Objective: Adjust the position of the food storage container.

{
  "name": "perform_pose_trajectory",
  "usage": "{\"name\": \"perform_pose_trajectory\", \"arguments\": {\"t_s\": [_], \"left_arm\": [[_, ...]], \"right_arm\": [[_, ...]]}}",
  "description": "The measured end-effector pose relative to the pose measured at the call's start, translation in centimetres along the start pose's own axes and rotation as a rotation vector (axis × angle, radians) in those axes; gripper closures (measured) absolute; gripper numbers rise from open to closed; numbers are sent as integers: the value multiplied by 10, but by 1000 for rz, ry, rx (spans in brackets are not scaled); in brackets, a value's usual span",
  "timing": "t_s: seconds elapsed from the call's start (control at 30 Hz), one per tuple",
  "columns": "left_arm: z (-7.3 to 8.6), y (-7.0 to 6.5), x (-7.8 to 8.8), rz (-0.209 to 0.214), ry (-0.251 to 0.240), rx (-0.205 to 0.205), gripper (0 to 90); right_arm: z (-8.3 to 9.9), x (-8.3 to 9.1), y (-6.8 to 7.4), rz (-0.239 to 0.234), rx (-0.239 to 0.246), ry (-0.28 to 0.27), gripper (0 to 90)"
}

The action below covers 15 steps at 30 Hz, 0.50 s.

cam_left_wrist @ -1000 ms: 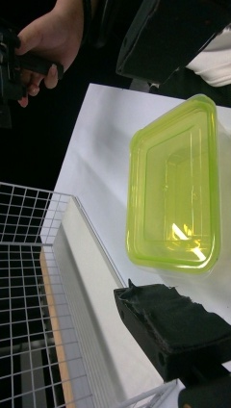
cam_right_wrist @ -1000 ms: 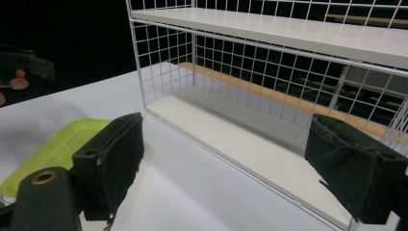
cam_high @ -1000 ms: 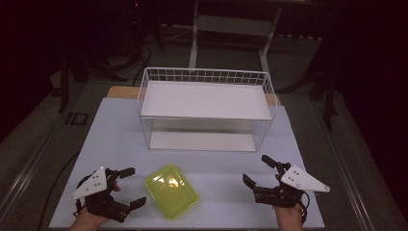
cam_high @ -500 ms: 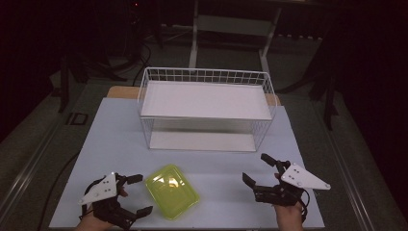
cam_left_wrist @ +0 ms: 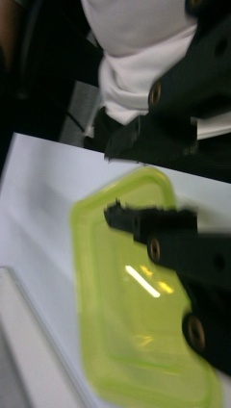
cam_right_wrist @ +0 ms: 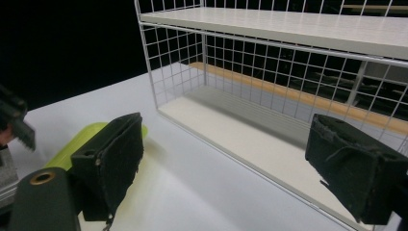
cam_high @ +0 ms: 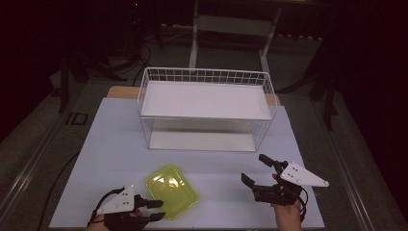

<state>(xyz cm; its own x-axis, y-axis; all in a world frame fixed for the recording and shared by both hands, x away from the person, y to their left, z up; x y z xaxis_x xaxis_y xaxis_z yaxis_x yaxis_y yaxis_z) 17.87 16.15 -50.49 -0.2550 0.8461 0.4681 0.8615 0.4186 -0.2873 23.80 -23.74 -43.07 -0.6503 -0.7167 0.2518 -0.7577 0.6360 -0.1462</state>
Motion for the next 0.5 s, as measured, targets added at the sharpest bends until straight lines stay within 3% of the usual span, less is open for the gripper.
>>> {"name": "perform_pose_trajectory", "arguments": {"t_s": [0.13, 0.2, 0.5], "left_arm": [[5, 2, -3, 3, 46, -27, 896], [8, 3, -6, -9, 71, -56, 899], [11, 13, -19, -15, 98, -40, 900]], "right_arm": [[0, 0, -1, -3, -8, -5, 132], [0, 0, -2, -6, -14, -6, 132], [1, -1, -1, -13, -14, 0, 133]]}}
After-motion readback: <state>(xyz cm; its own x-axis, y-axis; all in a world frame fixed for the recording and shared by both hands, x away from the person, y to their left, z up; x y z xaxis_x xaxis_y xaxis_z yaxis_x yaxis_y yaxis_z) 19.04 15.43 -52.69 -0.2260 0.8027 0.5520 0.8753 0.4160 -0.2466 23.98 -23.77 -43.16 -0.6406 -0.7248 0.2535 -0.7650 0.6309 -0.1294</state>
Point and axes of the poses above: each handheld gripper's, and its own axes: x roughly backward along the jaws, z roughly out of its underside, y roughly to its left, the point moved 2 cm from there along -x, roughly forward along the jaws, and after that the axes turned 11 degrees about x, right-handed, at the moved point
